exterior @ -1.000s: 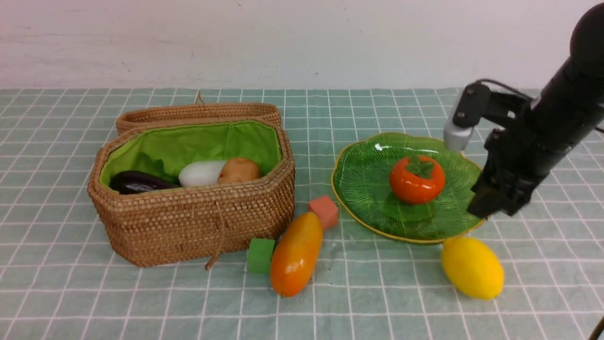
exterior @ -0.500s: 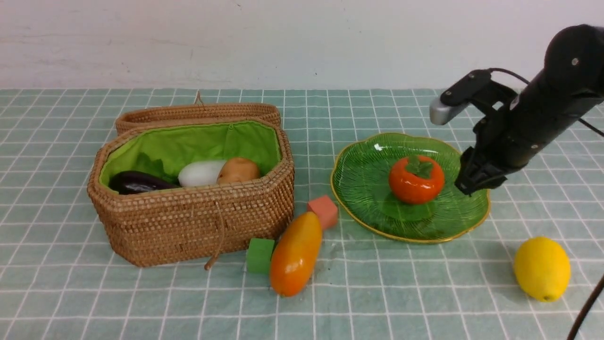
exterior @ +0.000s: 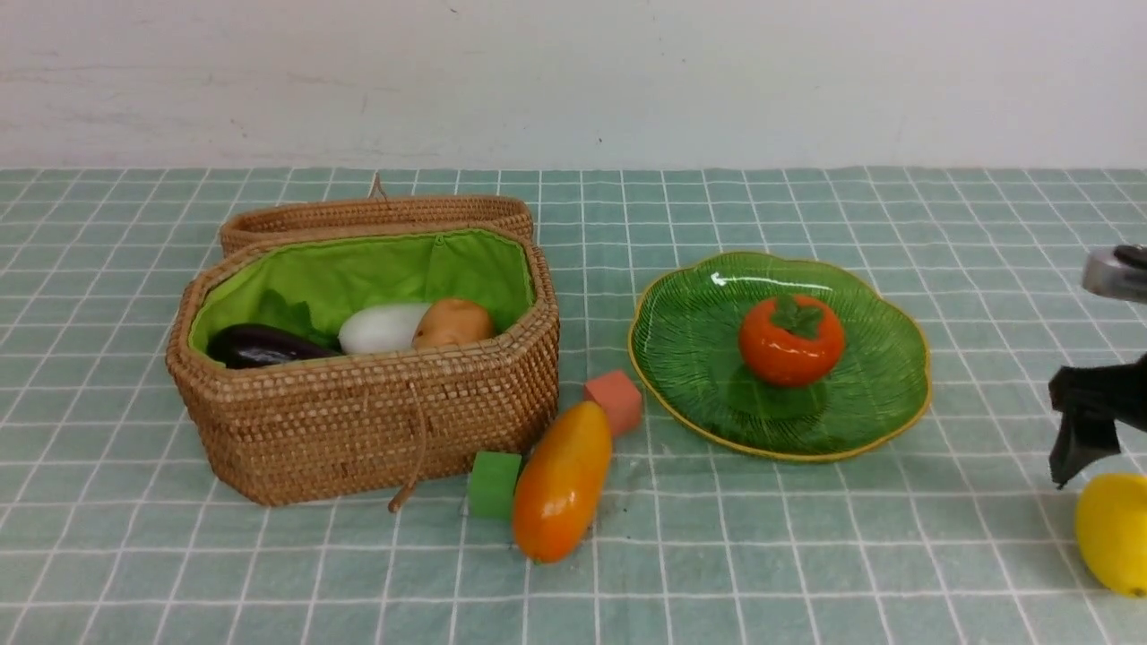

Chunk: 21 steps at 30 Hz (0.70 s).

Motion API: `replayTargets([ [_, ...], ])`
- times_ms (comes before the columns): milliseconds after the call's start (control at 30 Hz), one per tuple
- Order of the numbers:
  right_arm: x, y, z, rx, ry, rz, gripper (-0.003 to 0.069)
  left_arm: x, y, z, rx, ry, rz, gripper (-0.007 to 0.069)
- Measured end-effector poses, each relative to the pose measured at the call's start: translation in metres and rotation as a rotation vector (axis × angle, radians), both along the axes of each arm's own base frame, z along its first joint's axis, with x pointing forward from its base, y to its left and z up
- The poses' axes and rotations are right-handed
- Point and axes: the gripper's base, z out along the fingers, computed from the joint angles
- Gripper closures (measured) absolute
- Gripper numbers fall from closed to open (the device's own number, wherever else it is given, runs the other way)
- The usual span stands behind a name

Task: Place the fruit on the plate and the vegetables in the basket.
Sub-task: Use the right arm to grab a lemon and put it into the right plate

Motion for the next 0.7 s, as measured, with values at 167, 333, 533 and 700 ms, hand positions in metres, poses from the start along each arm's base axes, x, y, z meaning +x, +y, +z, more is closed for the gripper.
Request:
replayTargets([
  [167, -0.016, -0.027, -0.029, -0.002, 0.033, -0.170, 0.0029, 0.000, 0.000, 0.000, 0.000, 0.000, 0.000, 0.0386],
  [333, -0.019, -0.035, -0.047, -0.007, -0.001, -0.219, 0.0048, 0.000, 0.000, 0.000, 0.000, 0.000, 0.000, 0.0386],
  [533, -0.013, -0.038, -0.049, -0.028, -0.055, -0.193, 0.0088, 0.000, 0.000, 0.000, 0.000, 0.000, 0.000, 0.0386],
  [700, -0.013, -0.036, -0.048, -0.044, -0.059, -0.096, 0.0088, 0.000, 0.000, 0.000, 0.000, 0.000, 0.000, 0.0386],
])
